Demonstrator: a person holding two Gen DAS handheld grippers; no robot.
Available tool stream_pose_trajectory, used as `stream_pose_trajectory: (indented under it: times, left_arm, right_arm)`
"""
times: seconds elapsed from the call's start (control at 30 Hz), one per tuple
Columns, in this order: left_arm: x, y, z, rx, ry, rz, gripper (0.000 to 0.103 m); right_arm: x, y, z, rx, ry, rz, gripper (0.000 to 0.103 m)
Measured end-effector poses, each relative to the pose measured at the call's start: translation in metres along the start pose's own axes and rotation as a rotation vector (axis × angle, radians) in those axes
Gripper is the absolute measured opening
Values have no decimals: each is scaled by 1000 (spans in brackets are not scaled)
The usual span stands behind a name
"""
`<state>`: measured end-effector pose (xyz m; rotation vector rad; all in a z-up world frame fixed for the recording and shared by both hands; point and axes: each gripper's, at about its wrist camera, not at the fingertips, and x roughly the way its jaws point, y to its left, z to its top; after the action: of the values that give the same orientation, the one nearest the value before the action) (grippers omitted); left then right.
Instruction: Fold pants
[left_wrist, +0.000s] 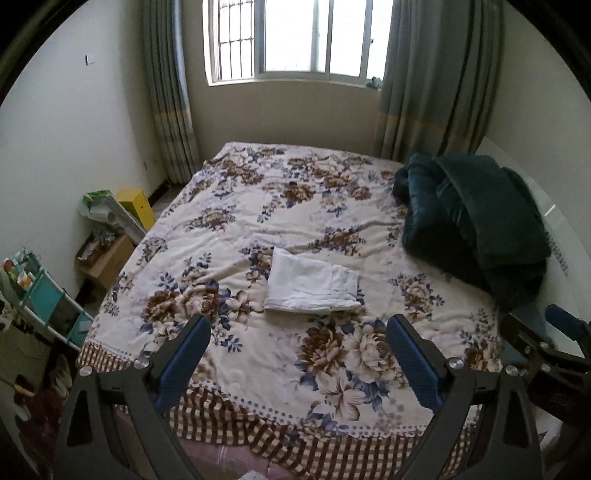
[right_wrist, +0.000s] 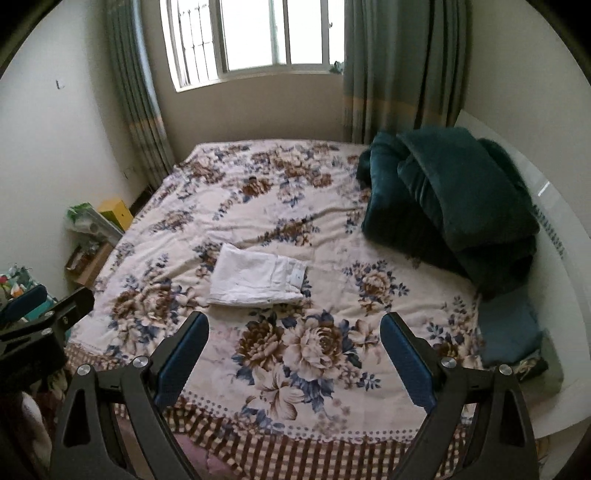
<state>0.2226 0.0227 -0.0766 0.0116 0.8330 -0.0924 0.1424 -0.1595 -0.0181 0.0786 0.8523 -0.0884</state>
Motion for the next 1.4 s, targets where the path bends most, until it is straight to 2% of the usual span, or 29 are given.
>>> stream_pose_trajectory:
  times: [0.23,0.47,0.63,0.8,0.9,1.17,1.2,1.4]
  left_arm:
    - [-50,8,1,33,-28,9,97]
    - [-83,18,2,39,-88,19,97]
    - [-88,18,1,45,-108,17,97]
    - [-79,18,2,34,-118,14,103]
    - [-61,17,7,36,-119,45,103]
    - [-8,13,8,47,-58,57,103]
    - [-4,13,6,38,-50,43,103]
    - [12,6,1,59,-25,65,103]
  right_arm:
    - [-82,17,-1,-5,-68,30,96]
    - [-121,30,-2,-3,-83,54,96]
    - [-134,36,1,-6,-91,52,96]
    - [-122,34,9,-12,-121,12,100]
    - [-102,31,14,-4,-110,-23,100]
    - [-36,19,25,23,-58,-62,100]
    - [-30,19,26,23,-59,-66,100]
    - [1,17,27,18,-37,-92,100]
